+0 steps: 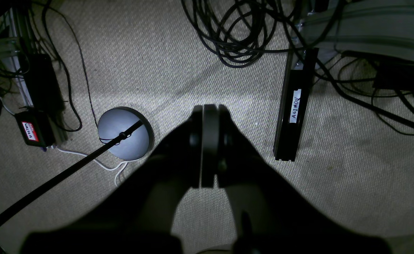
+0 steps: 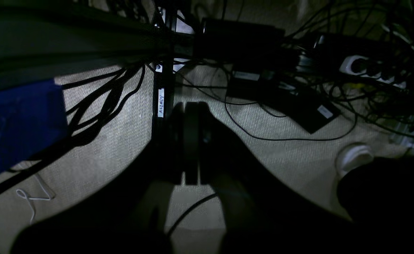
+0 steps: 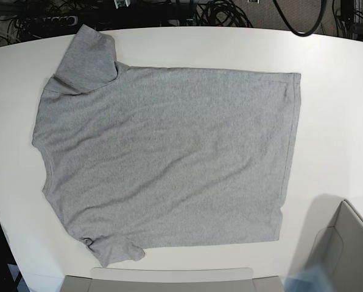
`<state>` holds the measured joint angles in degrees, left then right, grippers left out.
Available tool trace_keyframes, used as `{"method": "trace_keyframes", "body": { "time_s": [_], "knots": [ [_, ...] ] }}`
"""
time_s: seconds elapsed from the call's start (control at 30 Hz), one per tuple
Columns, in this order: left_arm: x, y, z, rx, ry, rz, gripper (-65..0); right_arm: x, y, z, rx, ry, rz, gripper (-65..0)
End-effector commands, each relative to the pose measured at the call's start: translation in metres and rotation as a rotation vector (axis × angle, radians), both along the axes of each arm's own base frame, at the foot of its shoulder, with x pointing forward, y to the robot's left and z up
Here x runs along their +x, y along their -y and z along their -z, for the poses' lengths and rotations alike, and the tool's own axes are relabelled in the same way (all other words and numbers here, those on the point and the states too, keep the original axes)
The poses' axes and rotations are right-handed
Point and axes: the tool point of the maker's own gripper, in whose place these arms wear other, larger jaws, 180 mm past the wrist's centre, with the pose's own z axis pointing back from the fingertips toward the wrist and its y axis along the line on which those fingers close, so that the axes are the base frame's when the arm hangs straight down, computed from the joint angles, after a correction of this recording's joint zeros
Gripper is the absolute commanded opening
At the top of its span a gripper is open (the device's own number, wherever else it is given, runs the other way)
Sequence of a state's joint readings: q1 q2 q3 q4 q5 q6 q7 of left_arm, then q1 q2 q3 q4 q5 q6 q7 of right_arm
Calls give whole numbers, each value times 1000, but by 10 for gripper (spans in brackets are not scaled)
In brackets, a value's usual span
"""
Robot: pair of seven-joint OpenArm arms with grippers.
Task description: Fold the T-shirt properly
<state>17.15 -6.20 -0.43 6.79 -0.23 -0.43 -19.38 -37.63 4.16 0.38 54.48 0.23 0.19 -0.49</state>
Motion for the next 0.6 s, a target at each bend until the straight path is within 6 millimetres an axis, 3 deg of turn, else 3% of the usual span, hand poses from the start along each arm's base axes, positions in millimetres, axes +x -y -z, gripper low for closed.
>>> {"method": "trace_keyframes", "body": {
  "time_s": [0.0,0.57],
  "knots": [
    [-9,-3,-2,7,-12,-1,-638,-7,0,-2,5,-5,1,-647],
    [-8,-3,-2,7,-11,-1,-638,-3,-1,1,5,-5,-2,-647]
  ]
}}
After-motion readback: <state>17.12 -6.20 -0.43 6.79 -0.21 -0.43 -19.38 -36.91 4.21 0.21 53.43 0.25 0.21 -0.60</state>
